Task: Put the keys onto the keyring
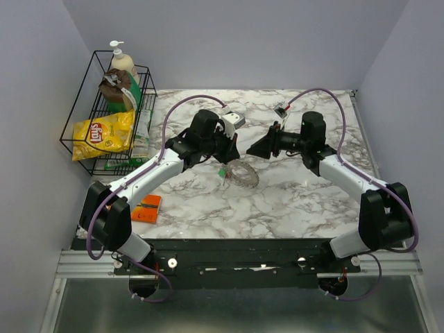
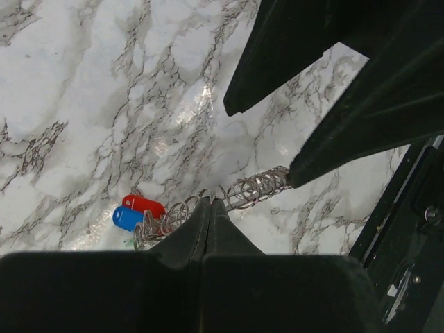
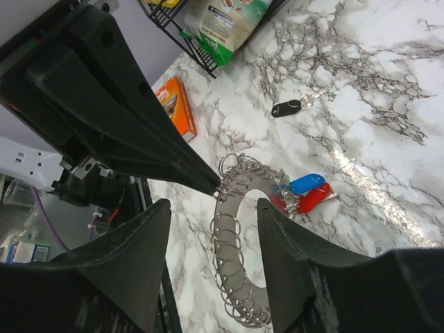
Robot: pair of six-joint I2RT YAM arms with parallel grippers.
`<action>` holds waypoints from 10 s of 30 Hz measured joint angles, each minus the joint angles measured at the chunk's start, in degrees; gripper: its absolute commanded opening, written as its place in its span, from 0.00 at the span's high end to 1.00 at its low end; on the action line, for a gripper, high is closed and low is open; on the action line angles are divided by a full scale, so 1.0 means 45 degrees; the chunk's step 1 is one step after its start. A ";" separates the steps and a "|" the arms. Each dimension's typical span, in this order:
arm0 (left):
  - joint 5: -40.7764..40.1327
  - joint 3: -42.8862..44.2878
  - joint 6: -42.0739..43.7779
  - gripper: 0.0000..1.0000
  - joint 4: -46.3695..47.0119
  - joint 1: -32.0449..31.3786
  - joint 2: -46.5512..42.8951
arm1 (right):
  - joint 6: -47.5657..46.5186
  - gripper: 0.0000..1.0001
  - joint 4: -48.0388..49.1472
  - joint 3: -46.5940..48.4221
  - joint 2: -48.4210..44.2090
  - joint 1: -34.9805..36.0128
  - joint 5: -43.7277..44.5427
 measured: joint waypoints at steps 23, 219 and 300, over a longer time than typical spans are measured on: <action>0.0767 -0.0476 -0.0092 1.00 0.0782 0.0000 0.0335 | -0.0204 0.41 0.0573 -0.1093 0.0058 0.0083 -0.0160; 0.2074 -0.2191 -0.5309 0.78 0.6212 0.2584 0.5600 | 0.7033 0.83 -0.0782 0.1326 0.6232 0.1880 0.6863; 0.7766 -0.2783 -0.3706 0.68 0.4206 0.2084 -0.2701 | -0.1472 0.99 -0.1005 0.0335 -0.1511 0.1880 -0.1302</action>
